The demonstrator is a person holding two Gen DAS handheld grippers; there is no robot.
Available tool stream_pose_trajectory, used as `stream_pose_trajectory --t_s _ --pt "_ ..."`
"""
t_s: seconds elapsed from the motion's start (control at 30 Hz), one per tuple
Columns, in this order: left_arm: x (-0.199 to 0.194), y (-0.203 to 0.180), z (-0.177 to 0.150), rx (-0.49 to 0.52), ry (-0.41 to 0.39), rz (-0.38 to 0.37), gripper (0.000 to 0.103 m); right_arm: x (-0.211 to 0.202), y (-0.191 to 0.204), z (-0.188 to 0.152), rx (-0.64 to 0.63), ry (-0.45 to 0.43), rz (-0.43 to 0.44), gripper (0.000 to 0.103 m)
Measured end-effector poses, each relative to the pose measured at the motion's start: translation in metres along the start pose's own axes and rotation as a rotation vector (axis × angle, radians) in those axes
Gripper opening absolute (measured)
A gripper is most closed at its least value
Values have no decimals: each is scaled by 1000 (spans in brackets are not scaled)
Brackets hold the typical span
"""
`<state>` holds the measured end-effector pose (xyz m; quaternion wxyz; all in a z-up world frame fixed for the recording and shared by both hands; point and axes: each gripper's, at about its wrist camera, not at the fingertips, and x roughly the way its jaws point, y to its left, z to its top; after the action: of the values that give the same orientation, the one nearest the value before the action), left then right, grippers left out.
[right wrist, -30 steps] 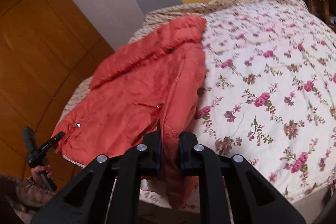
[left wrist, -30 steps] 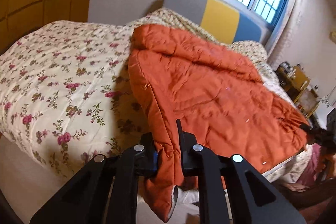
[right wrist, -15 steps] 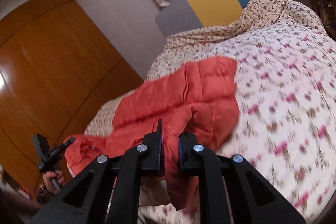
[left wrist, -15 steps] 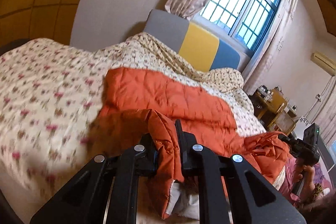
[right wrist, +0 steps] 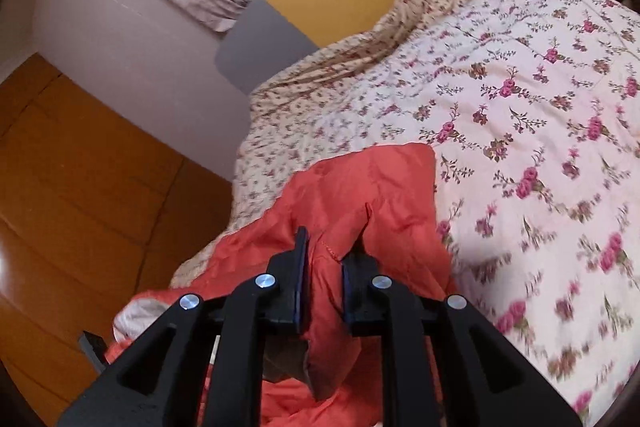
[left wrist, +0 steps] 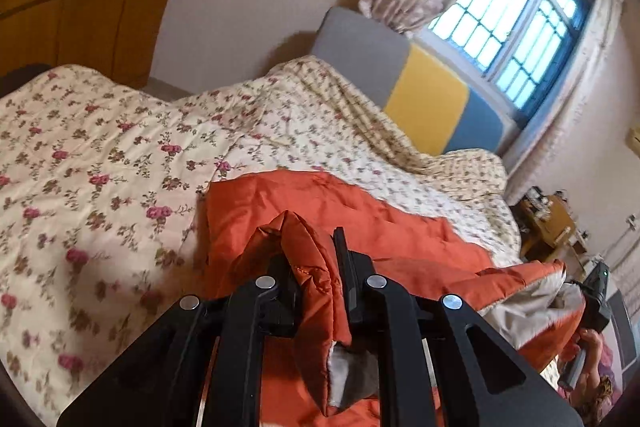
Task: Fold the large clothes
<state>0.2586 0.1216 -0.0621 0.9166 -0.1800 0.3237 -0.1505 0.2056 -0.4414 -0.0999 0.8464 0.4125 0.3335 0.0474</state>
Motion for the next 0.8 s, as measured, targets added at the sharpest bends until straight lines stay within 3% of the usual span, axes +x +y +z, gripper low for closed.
stream_pose_trajectory --t_s 0.13,0.27,0.33,0.37,0.4,0.47,0.5,0.57,0.67,0.8 --pt "43 4 9 21 38 51 13 27 -21 11 75 -17 11 27" --pt "68 14 16 -45 90 56 25 38 -28 15 75 -39 33 44" --pt "71 24 19 -133 85 15 39 35 -31 15 63 -74 70 59" --pt "68 29 20 -179 65 -16 53 31 -31 15 53 -108 75 75" --pt "60 34 21 -217 25 -35 73 27 -30 16 43 -140 72 86" --pt "42 38 22 -248 -90 -20 94 14 -34 16 20 -200 59 88" --pt "28 42 21 -253 -166 -10 95 12 -37 17 15 -199 49 88" --pt "17 47 20 -256 -196 -17 95 10 -46 15 5 -163 14 89" --pt "14 53 7 -242 -148 -61 100 15 -56 7 -36 -94 -13 92" --pt "23 55 -33 -162 -34 -99 100 45 -72 -6 -69 72 -20 96"
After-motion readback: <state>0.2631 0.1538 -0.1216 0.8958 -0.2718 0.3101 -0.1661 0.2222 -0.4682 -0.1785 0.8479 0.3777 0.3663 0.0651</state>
